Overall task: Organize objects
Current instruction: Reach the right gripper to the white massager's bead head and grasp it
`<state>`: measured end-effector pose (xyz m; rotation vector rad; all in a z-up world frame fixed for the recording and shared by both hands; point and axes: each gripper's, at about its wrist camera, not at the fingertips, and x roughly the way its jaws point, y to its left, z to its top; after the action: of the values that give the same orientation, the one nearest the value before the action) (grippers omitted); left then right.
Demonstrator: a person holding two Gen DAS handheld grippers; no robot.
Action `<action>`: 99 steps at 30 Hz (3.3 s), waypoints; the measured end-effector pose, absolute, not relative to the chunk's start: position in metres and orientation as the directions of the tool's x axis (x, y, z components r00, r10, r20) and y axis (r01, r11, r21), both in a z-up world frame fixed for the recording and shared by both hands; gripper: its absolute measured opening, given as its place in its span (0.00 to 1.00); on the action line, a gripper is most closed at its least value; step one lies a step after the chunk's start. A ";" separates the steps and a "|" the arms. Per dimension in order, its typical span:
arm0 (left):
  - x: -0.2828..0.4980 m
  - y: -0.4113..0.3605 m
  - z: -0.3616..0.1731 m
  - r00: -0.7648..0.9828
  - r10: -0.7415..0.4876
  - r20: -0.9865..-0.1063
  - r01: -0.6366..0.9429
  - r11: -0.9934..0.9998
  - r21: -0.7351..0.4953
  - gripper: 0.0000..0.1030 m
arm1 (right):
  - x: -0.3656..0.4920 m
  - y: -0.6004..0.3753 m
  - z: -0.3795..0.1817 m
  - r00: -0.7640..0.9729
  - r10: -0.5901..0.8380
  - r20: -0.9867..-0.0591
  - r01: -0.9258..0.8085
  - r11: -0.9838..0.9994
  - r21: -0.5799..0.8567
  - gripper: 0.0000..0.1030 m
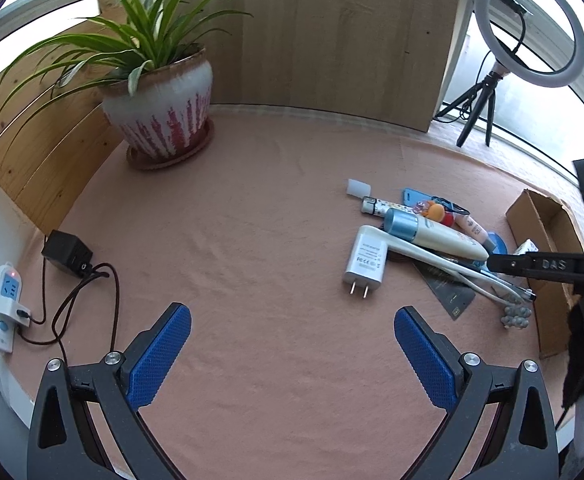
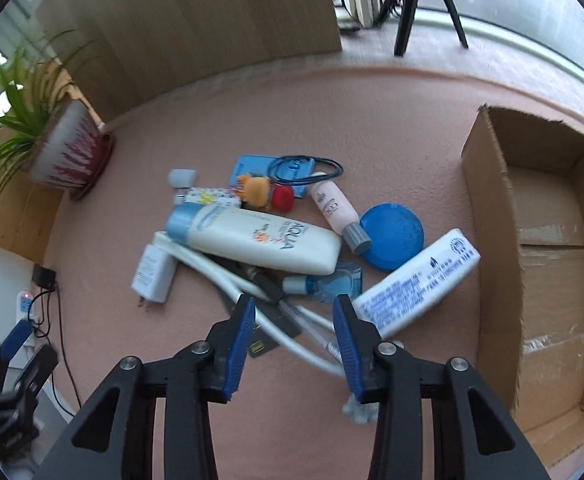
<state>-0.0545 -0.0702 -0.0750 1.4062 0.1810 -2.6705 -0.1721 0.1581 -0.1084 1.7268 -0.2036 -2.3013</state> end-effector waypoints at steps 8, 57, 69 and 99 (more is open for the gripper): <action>-0.050 -0.075 -0.076 -0.556 -0.052 -0.830 0.174 -0.983 -0.055 1.00 | -0.165 0.151 -0.121 -0.190 -0.295 -0.937 0.130 -0.953 0.274 0.25; -0.060 -0.064 -0.098 -0.510 -0.020 -0.860 0.158 -0.985 -0.071 1.00 | -0.108 0.151 -0.152 -0.022 -0.544 -0.839 0.033 -0.839 0.543 0.27; -0.054 -0.071 -0.110 -0.478 -0.008 -0.878 0.163 -0.983 -0.080 1.00 | -0.097 0.137 -0.123 -0.102 -0.396 -0.912 0.194 -0.908 0.373 0.27; -0.075 0.020 -0.169 -0.286 0.362 -0.888 0.048 -0.920 -0.390 0.26 | -0.089 0.136 -0.133 -0.043 -0.375 -0.926 0.344 -0.876 0.339 0.11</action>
<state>-0.0746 0.0203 -0.1689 1.9793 0.5838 -2.6292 -0.0886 0.1364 -0.1330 1.7578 -0.0334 -1.9671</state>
